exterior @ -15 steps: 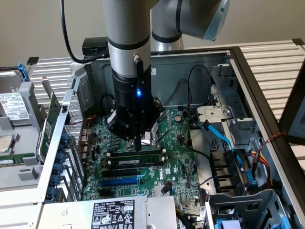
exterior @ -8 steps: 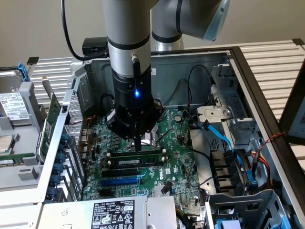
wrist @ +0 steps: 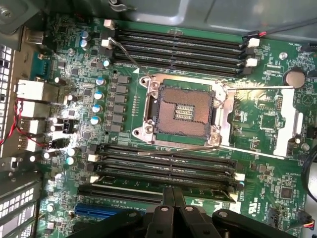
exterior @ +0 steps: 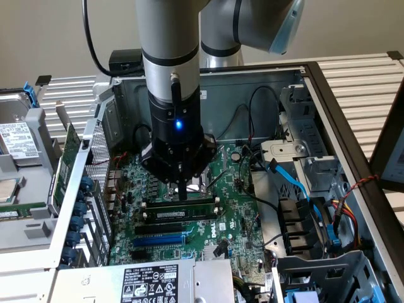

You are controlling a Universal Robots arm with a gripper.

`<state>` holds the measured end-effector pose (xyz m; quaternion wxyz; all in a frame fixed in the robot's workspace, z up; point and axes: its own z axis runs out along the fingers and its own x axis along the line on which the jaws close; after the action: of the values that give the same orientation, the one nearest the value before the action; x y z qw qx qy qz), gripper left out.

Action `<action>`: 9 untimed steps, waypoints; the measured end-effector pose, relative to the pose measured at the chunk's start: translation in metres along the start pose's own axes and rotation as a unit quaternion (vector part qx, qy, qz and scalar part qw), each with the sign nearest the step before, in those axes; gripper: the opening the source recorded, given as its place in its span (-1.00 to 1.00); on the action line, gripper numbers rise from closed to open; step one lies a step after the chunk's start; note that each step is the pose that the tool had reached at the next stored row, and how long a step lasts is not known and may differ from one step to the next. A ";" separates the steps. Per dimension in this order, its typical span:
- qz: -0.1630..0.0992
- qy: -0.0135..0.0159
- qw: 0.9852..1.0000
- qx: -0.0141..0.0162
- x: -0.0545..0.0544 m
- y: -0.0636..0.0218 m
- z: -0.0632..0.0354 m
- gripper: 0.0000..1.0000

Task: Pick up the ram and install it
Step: 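Press down the ram until it locks into place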

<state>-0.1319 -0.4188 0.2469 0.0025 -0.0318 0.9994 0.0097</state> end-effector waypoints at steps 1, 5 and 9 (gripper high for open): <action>0.007 0.000 1.000 0.000 0.000 0.0000 0.0000 -0.79; 0.030 0.000 1.000 0.000 0.000 0.0000 -0.0001 -0.79; 0.030 0.000 1.000 0.000 0.000 0.0000 0.0000 -0.79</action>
<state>-0.1318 -0.4188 0.2469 0.0025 -0.0015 0.9999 0.0097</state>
